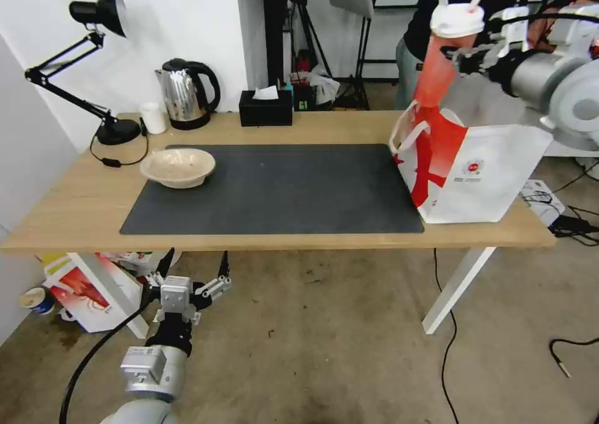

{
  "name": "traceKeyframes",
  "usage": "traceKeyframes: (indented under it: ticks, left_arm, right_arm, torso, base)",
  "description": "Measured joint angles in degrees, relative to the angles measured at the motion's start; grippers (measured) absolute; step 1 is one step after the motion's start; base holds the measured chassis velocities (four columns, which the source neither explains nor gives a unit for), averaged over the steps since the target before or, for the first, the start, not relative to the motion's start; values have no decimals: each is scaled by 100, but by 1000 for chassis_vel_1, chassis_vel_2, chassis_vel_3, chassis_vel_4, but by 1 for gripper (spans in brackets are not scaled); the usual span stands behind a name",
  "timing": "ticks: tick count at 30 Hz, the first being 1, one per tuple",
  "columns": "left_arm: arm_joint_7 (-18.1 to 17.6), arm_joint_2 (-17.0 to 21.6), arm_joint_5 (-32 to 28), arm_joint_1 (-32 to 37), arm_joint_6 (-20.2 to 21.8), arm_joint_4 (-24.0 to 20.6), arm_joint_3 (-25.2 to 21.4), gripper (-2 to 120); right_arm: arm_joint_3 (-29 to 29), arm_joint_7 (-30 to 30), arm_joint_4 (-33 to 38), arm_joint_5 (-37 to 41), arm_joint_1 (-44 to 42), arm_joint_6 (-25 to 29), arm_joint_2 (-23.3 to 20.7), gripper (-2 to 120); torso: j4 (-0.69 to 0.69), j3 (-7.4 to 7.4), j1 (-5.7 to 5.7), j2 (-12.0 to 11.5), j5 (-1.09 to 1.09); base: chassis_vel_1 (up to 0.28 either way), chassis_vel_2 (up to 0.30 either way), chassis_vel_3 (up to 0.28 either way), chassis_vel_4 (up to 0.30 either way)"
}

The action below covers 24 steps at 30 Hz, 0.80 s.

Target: Pick up the trash from the table and place it into the takeout bag.

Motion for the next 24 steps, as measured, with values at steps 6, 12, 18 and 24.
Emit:
traceKeyframes:
  ticks: [6, 12, 18, 24]
  left_arm:
    - [0, 0, 0, 0, 0, 0, 0, 100]
    - [0, 0, 0, 0, 0, 0, 0, 100]
    - [0, 0, 0, 0, 0, 0, 0, 100]
    - [0, 0, 0, 0, 0, 0, 0, 100]
  right_arm:
    - [38, -15, -104, 1, -7, 7, -18, 7]
    - [131, -88, -323, 11, -18, 32, -37, 7]
    - [153, -139, -436, 10, -2, 47, -69, 7]
    - [153, -142, -490, -64, -62, 49, -65, 7]
  torso:
    - [0, 0, 0, 0, 0]
    - [0, 0, 0, 0, 0]
    - [0, 0, 0, 0, -1]
    - [0, 0, 0, 0, 0]
  base:
    - [0, 0, 0, 0]
    - [0, 0, 0, 0]
    - [0, 0, 0, 0]
    - [0, 0, 0, 0]
